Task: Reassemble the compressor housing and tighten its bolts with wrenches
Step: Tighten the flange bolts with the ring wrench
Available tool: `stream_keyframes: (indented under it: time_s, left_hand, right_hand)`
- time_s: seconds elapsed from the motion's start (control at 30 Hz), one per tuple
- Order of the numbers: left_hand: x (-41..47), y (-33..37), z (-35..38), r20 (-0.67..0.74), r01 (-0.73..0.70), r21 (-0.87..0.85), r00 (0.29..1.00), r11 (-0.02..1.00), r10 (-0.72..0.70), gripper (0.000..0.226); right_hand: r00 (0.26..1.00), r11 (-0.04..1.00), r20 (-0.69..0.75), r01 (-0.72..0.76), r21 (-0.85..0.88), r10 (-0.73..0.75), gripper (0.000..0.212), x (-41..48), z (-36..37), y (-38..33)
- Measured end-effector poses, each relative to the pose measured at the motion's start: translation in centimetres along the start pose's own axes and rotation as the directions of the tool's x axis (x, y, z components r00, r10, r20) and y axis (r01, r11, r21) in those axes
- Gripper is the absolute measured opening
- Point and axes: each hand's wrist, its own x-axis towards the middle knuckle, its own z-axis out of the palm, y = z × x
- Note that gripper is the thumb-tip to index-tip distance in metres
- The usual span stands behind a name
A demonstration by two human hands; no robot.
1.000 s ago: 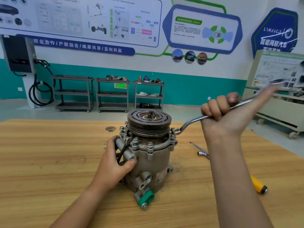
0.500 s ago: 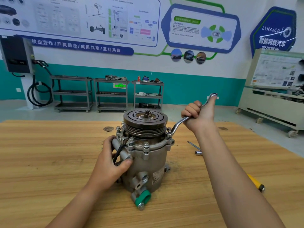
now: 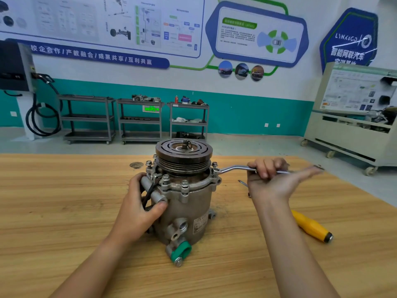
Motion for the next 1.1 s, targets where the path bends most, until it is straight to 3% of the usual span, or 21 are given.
stream_keyframes:
  time_s: [0.1,0.2,0.33,0.4,0.47,0.53,0.63,0.7,0.77,0.83,0.87,0.9,0.93,1.0,1.03,1.1]
  left_hand:
    - [0.0,-0.1,0.1,-0.001,-0.001,-0.005,1.000,1.000,0.001,0.063]
    - [-0.1,-0.3,0.1,-0.002,-0.001,-0.018,1.000,1.000,0.000,0.062]
    - [0.0,-0.3,0.2,-0.020,0.007,-0.013,1.000,1.000,-0.008,0.068]
    - [-0.1,-0.1,0.2,-0.025,-0.002,-0.017,1.000,1.000,0.001,0.067]
    - [-0.2,0.0,0.2,-0.021,0.003,-0.026,1.000,1.000,-0.004,0.062]
    - [-0.1,0.0,0.4,-0.026,0.008,-0.019,1.000,1.000,-0.009,0.063]
    - [-0.2,-0.2,0.5,-0.053,0.106,-0.095,0.992,0.990,-0.112,0.071]
    - [-0.6,-0.3,0.6,-0.039,0.136,0.020,0.990,0.990,-0.135,0.020]
    - [-0.7,-0.1,0.7,-0.073,0.086,0.067,0.994,0.994,-0.081,0.038]
    - [-0.5,0.5,0.5,-0.022,0.061,-0.017,0.998,0.998,-0.061,0.023]
    - [-0.4,0.8,0.4,-0.002,0.055,-0.025,0.998,0.998,-0.055,0.045]
    - [-0.2,0.7,0.3,0.007,0.051,-0.034,0.999,0.998,-0.051,0.059]
    - [-0.2,0.6,0.3,0.008,0.067,-0.047,0.998,0.997,-0.066,0.065]
    - [-0.3,0.7,0.2,-0.009,0.082,-0.047,0.997,0.995,-0.083,0.065]
    - [-0.4,0.5,0.2,-0.012,0.080,-0.044,0.997,0.996,-0.081,0.062]
    - [-0.4,0.6,0.2,-0.005,0.072,-0.037,0.997,0.997,-0.072,0.058]
  right_hand:
    - [0.966,0.980,0.203,0.182,-0.081,-0.163,0.077,-3.5,-1.0,0.3]
    - [0.846,0.870,0.476,0.406,-0.280,-0.242,0.063,-6.6,-1.6,1.2]
    - [0.674,0.602,0.700,0.667,-0.439,-0.236,0.051,-8.4,-1.8,2.5]
    - [0.572,0.416,0.790,0.788,-0.454,-0.220,0.039,-8.7,-1.8,3.0]
    - [0.468,0.244,0.862,0.875,-0.419,-0.197,0.044,-9.2,-1.2,3.9]
    - [0.383,0.087,0.911,0.923,-0.374,-0.151,0.049,-9.5,-0.6,5.2]
    - [0.350,-0.136,0.934,0.924,-0.357,-0.075,0.043,-9.6,0.2,7.7]
    - [0.348,-0.233,0.937,0.908,-0.348,-0.045,0.042,-9.8,0.8,9.1]
    - [0.347,-0.293,0.937,0.892,-0.345,-0.048,0.043,-9.6,1.6,9.6]
    - [0.348,-0.221,0.935,0.909,-0.354,-0.067,0.044,-9.6,2.6,8.7]
    - [0.355,-0.089,0.930,0.927,-0.364,-0.098,0.043,-9.7,3.3,7.9]
    - [0.382,0.112,0.913,0.923,-0.368,-0.146,0.040,-10.0,4.2,6.8]
    - [0.447,0.343,0.871,0.866,-0.365,-0.203,0.037,-10.1,5.3,5.5]
    - [0.671,0.723,0.704,0.604,-0.335,-0.234,0.041,-9.6,7.6,3.0]
    - [0.775,0.847,0.607,0.435,-0.307,-0.178,0.046,-8.7,8.4,1.9]
    - [0.914,0.956,0.404,0.150,-0.251,-0.037,0.054,-6.1,9.2,0.2]
